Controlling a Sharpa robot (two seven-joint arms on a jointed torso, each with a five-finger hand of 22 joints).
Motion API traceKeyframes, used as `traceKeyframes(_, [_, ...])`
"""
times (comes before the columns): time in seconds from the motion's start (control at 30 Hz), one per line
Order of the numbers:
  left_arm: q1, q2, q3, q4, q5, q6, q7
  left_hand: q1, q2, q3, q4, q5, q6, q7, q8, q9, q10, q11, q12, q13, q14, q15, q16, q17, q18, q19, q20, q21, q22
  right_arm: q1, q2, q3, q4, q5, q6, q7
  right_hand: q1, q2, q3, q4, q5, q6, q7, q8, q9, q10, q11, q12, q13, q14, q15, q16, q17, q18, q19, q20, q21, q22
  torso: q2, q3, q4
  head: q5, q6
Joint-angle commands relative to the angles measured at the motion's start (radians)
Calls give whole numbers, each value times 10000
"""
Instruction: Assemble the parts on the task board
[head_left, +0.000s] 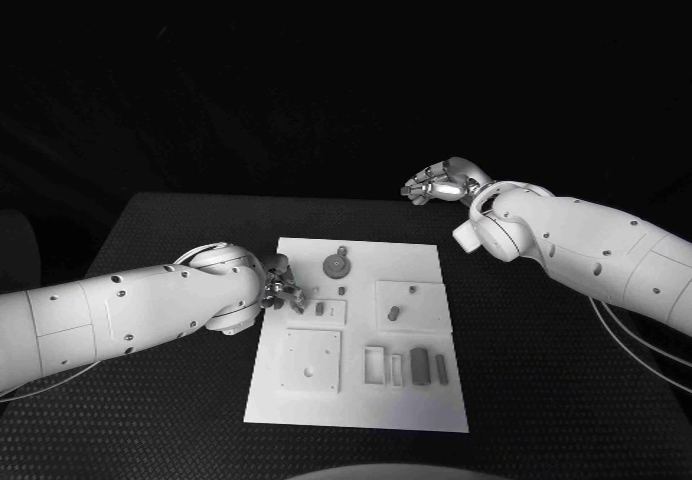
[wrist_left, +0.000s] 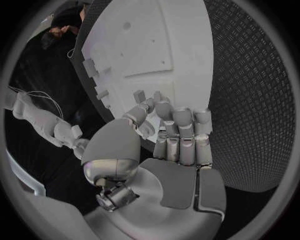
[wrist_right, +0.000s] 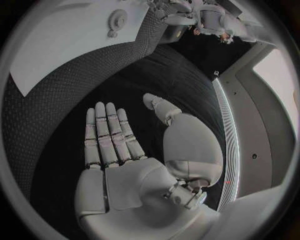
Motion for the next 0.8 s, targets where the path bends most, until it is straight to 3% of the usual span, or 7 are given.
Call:
traceKeyframes(0.03, [-38, 84, -21, 4, -377, 316, 5, -174, 56, -31, -87, 291, 629, -465, 1288, 2568, 456, -462, 128, 49, 187, -284, 97, 40, 62, 68, -1209, 83, 210, 0, -3, 5, 25, 1, 133, 72, 29, 26, -39, -2, 59, -76, 197, 42, -17, 51, 12, -59, -9, -62, -7, -54, -12, -132, -76, 8, -34, 10, 1, -5, -2, 2, -15])
traceKeyframes(0.23, [-49, 135, -21, 13, -445, 381, 46, -306, 98, 4, -276, 773, 834, -552, 1462, 2937, 453, -506, 374, 101, 206, -270, 293, 89, 75, 58, -1218, 219, 205, 0, 0, 6, 28, 1, 137, 78, 27, 27, -40, -1, 61, -77, 197, 42, -19, 51, 13, -61, -9, -63, -7, -55, -12, -132, -76, 8, -37, 12, 2, -2, -1, 2, -33])
traceKeyframes(0.8, [-60, 147, -20, -24, -739, 314, 72, -346, 146, 79, -442, 1099, 935, -629, 1675, 3157, 457, -527, 653, 152, 243, -255, 518, 144, 112, 73, -1222, 365, 205, 0, -21, 6, 31, 2, 148, 77, 25, 29, -43, 1, 65, -79, 198, 44, -22, 52, 13, -68, -9, -64, -6, -56, -12, -132, -76, 9, -43, 19, -6, -5, 13, -14, -36])
